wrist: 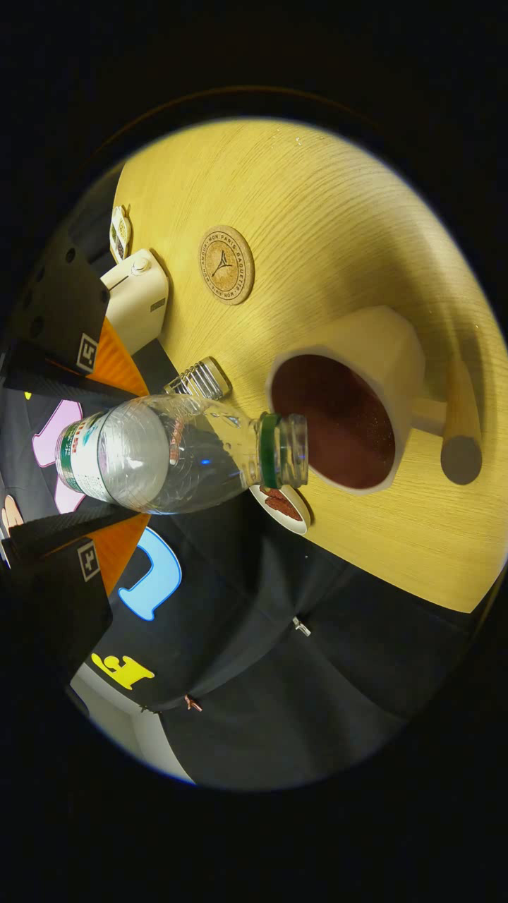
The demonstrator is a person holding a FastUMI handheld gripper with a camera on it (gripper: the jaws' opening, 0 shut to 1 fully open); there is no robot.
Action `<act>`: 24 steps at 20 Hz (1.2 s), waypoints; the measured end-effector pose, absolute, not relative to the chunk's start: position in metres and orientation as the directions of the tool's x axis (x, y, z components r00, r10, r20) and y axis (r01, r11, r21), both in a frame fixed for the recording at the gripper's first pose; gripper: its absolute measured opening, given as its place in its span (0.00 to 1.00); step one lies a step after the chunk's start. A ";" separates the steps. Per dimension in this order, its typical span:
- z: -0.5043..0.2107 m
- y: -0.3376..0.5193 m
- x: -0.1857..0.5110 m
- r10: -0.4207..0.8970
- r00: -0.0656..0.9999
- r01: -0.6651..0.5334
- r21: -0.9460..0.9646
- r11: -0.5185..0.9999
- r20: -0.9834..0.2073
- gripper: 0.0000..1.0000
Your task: Take the bottle from table, then pour the juice into the cup, finally place the bottle on the coaster
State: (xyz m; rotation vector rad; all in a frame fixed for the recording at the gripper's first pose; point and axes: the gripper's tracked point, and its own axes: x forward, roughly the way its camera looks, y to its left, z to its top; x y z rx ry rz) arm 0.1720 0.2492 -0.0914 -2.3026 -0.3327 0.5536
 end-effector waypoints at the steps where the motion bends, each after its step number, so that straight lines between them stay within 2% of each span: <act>1: -0.090 0.248 0.173 0.389 0.876 0.076 -0.714 -0.696 -0.285 0.71; 6: -0.083 0.238 0.169 0.364 0.892 0.030 -0.768 -0.639 -0.267 0.71; 9: -0.086 0.225 0.164 0.329 0.901 -0.073 -0.846 -0.527 -0.283 0.71; 13: -0.085 0.211 0.150 0.283 0.901 -0.260 -0.933 -0.250 -0.327 0.71; 18: -0.062 0.206 0.131 0.292 0.893 -0.380 -0.922 0.079 -0.343 0.71; 21: -0.055 0.185 0.126 0.291 0.883 -0.452 -0.834 0.318 -0.367 0.71; 24: -0.056 0.169 0.124 0.325 0.858 -0.514 -0.664 0.542 -0.399 0.71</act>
